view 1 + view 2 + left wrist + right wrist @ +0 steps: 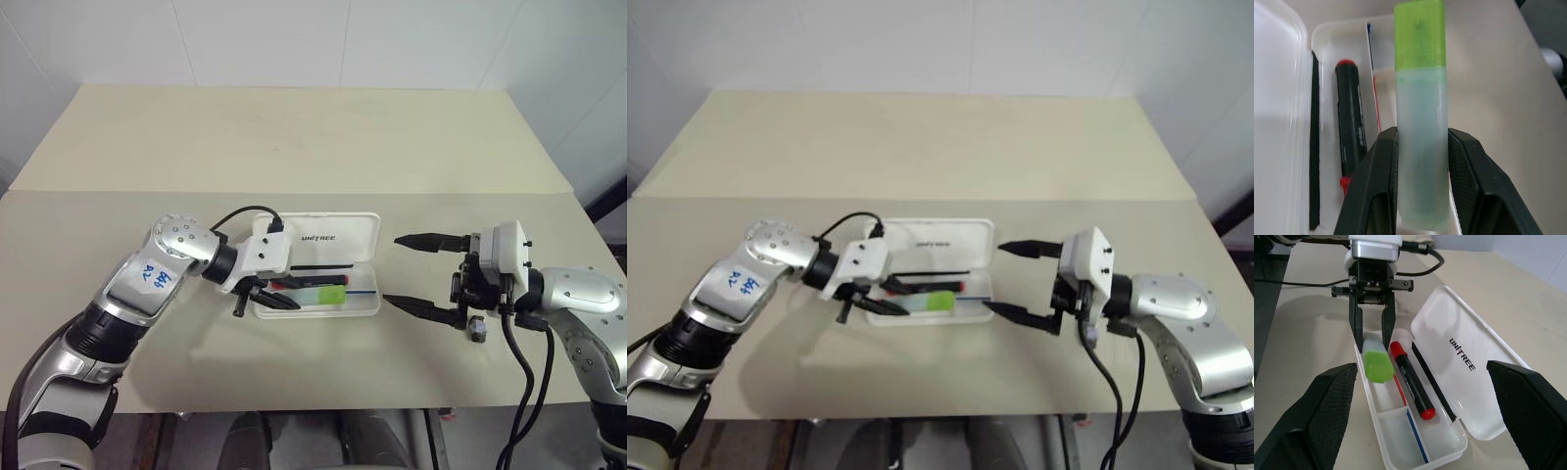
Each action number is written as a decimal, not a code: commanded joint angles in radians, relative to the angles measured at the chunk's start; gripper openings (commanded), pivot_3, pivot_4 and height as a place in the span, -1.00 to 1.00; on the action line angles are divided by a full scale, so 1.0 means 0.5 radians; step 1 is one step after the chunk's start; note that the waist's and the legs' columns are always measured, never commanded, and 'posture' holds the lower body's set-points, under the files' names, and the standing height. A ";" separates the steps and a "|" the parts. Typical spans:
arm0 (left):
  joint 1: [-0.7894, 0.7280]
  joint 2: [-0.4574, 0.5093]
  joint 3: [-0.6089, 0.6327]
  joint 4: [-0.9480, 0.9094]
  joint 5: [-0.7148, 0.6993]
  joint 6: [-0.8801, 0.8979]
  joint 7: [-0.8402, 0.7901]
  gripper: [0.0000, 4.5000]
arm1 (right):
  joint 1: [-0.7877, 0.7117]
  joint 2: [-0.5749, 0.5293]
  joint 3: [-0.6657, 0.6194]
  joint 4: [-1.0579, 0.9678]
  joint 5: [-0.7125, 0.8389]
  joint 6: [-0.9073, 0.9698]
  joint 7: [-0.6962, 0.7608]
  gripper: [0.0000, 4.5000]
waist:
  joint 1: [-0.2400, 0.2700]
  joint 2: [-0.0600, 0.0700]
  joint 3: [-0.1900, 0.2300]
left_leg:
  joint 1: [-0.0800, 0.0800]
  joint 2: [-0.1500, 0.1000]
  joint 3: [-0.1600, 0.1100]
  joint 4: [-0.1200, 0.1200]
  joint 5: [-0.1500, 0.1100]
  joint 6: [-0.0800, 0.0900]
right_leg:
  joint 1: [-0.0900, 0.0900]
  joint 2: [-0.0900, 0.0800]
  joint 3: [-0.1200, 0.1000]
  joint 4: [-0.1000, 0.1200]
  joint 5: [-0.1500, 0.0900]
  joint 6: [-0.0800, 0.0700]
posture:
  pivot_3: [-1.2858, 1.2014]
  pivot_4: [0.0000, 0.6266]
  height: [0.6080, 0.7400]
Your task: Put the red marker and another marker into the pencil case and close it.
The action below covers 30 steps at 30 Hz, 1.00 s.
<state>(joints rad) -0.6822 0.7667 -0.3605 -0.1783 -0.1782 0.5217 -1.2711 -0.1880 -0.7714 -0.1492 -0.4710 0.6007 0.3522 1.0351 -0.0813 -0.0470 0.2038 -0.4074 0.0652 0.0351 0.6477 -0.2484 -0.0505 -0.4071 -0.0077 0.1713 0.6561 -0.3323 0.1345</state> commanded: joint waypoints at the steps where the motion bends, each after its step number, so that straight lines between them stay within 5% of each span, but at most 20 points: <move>1: 0.008 0.032 0.006 0.004 0.045 -0.034 -0.003 -0.53 | 0.008 -0.029 -0.085 -0.082 0.039 0.002 -0.033 1.00 | 0.001 0.000 0.000 | 0.000 0.000 0.000 0.000 0.000 0.000 | 0.000 0.000 0.000 0.000 0.000 0.000 | 0.03 -0.52 1.00; 18: 0.026 0.019 -0.007 0.067 0.143 -0.015 -0.004 -0.53 | -0.014 -0.020 -0.072 -0.122 0.045 0.025 -0.102 1.00 | 0.001 0.000 0.000 | 0.000 0.000 0.000 0.000 0.000 0.000 | 0.000 0.000 0.000 -0.001 0.000 0.000 | 0.03 -0.52 1.00; 23: 0.009 -0.061 0.026 0.080 0.105 -0.024 0.035 0.19 | -0.023 -0.014 -0.059 -0.119 0.044 0.023 -0.102 1.00 | 0.002 0.000 0.000 | 0.000 0.000 0.000 0.000 0.000 0.000 | 0.000 0.000 0.000 -0.001 0.000 0.000 | 0.03 -0.52 1.00; 30: -0.050 -0.143 0.037 0.047 0.051 0.024 0.013 0.19 | -0.060 0.006 -0.026 -0.082 0.031 0.010 -0.095 1.00 | 0.001 0.000 0.000 | 0.000 0.000 0.000 0.000 0.000 0.000 | 0.000 0.000 0.000 0.000 0.000 0.000 | 0.03 -0.52 1.00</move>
<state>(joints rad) -0.6863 0.7042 -0.3666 -0.1299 -0.1290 0.5271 -1.2639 -0.2021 -0.7714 -0.1561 -0.4913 0.6051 0.3712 0.9890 -0.0806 -0.0470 0.2039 -0.4072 0.0651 0.0350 0.6475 -0.2484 -0.0505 -0.4070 -0.0076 0.1713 0.6559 -0.3322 0.1347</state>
